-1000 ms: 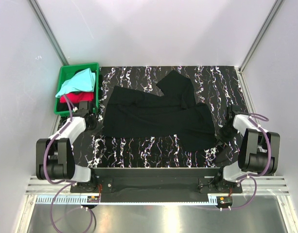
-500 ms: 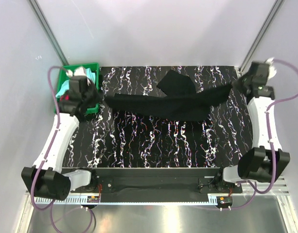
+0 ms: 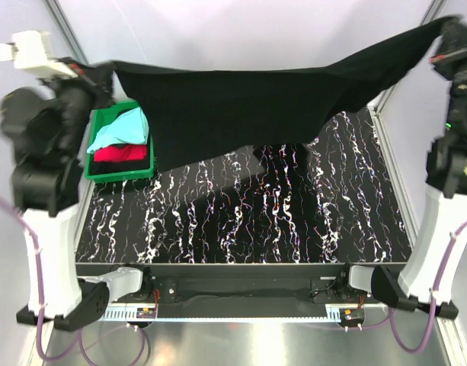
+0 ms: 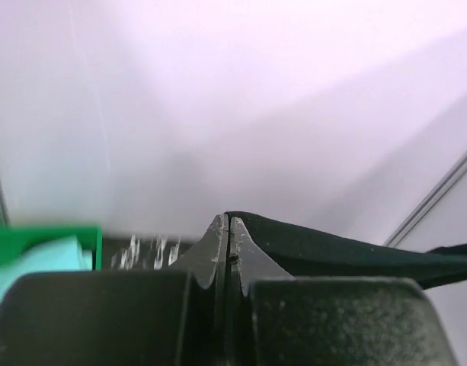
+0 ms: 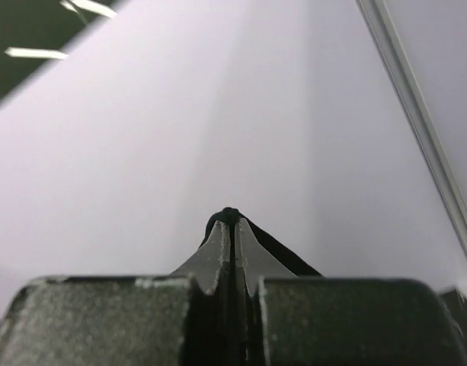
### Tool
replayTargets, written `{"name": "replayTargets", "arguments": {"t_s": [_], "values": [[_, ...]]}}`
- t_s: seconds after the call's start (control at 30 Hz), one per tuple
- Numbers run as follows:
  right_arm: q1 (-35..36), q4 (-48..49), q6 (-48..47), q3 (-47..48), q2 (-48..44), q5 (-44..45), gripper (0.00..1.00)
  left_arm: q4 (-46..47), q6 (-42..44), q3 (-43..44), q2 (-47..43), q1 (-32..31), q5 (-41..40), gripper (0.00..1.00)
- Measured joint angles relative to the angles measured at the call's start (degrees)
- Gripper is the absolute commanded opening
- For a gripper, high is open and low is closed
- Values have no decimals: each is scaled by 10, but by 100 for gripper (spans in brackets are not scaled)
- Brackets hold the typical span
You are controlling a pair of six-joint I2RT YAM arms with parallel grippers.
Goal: Fold and stack the t-shirts
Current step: Flatten the tshirt out
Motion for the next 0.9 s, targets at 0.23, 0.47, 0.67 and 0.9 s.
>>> {"name": "replayTargets", "arguments": {"t_s": [0.23,0.47,0.67,0.9], "values": [[0,40,-18,110,-44,-2,0,24,21,103,-55,-20,22,0],[0,84,-26,194,-43,-6,0,123,38,105,-81,-27,17,0],[0,115,-27,298,78,-16,0,217,62,105,4,-28,-3,0],[0,123,-27,354,258,-18,0,301,70,113,154,-29,-46,0]]}}
